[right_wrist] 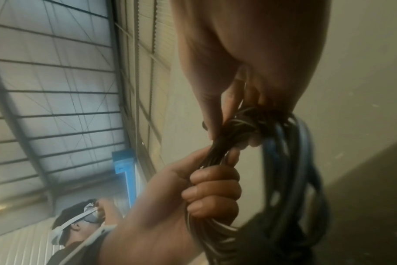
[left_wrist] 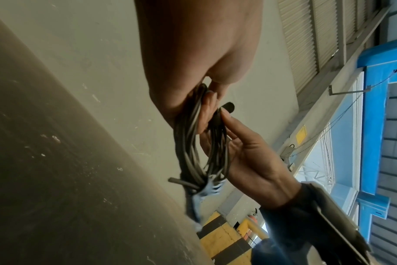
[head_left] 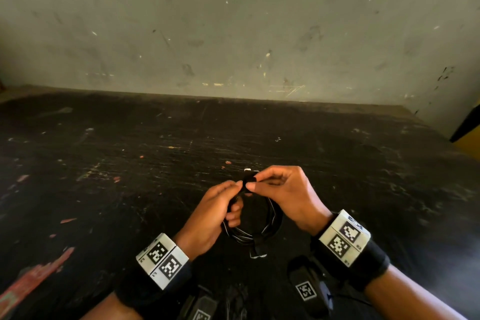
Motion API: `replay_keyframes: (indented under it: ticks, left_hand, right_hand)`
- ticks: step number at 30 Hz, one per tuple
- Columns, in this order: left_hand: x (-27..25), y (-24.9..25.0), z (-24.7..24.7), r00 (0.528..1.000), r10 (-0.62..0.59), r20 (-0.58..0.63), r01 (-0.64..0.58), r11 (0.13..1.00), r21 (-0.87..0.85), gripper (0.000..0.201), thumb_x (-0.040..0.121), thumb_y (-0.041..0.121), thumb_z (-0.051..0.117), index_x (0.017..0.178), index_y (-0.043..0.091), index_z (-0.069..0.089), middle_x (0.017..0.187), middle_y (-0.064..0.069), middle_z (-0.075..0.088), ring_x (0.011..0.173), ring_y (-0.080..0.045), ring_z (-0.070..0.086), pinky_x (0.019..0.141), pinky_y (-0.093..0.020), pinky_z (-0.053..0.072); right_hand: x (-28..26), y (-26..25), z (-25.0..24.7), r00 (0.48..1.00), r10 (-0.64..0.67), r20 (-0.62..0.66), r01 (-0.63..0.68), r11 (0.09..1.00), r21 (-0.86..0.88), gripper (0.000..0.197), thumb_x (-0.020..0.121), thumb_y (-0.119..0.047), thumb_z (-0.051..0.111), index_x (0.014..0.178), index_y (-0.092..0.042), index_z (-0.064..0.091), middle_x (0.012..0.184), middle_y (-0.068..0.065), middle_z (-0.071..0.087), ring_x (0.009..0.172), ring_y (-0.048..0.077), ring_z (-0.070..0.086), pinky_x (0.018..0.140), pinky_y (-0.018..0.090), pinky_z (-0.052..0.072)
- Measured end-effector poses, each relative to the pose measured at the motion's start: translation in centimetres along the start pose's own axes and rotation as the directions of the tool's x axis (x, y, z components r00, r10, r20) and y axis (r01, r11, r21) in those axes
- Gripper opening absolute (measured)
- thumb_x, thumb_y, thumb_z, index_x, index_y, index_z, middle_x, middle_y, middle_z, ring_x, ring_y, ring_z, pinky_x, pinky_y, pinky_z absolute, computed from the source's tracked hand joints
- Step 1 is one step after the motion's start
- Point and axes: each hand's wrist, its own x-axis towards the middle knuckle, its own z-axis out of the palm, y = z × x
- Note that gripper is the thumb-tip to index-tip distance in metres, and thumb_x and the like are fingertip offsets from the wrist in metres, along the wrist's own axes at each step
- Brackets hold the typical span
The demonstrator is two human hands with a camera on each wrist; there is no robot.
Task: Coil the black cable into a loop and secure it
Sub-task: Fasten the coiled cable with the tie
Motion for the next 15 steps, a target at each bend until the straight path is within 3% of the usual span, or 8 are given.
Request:
replay_keyframes:
  ticks: [2,8,12,15]
  left_hand:
    - [0.09,-0.10,-0.11,1.000,0.015,-0.003,-0.015,1.000,0.011,0.018,0.096,0.023,0.047,0.086,0.013,0.058,0.056,0.003,0.041,0.048,-0.008,0.035,0.047,-0.023,0.030]
    - [0.05,-0.05,-0.31,0.999,0.034,0.027,-0.037,0.991,0.127,0.018,0.096,0.023,0.048,0.084,0.010,0.050,0.056,0.004,0.039,0.047,-0.006,0.034,0.046,-0.021,0.030]
    - [0.11,-0.16,-0.78,0.997,0.020,0.069,-0.033,0.980,0.195,0.021,0.095,0.027,0.049,0.083,0.010,0.049,0.055,0.004,0.036,0.045,-0.005,0.030,0.043,-0.019,0.027]
    - [0.06,-0.11,-0.69,0.997,0.012,0.082,-0.031,0.972,0.235,0.022,0.096,0.027,0.048,0.094,0.006,0.054,0.056,0.002,0.038,0.046,-0.007,0.033,0.043,-0.019,0.031]
  right_hand:
    - [0.17,0.22,0.05,0.999,0.033,-0.024,-0.033,0.999,0.014,0.012,0.072,-0.009,0.079,0.082,-0.012,0.073,0.084,0.005,0.076,0.080,0.017,0.073,0.076,0.030,0.056]
    - [0.41,0.08,0.15,0.994,0.093,-0.055,-0.088,0.992,0.094,0.033,0.070,-0.002,0.079,0.091,-0.012,0.056,0.071,0.002,0.065,0.065,0.011,0.063,0.064,0.024,0.053]
    - [0.18,-0.07,0.28,0.994,0.107,-0.021,-0.108,0.994,-0.003,0.031,0.075,-0.004,0.076,0.092,-0.014,0.052,0.064,-0.001,0.064,0.058,0.008,0.060,0.058,0.021,0.050]
    - [0.20,0.03,0.13,0.992,0.126,-0.011,-0.126,0.991,-0.034,0.033,0.075,-0.007,0.076,0.100,-0.013,0.055,0.066,0.000,0.066,0.061,0.008,0.063,0.060,0.023,0.052]
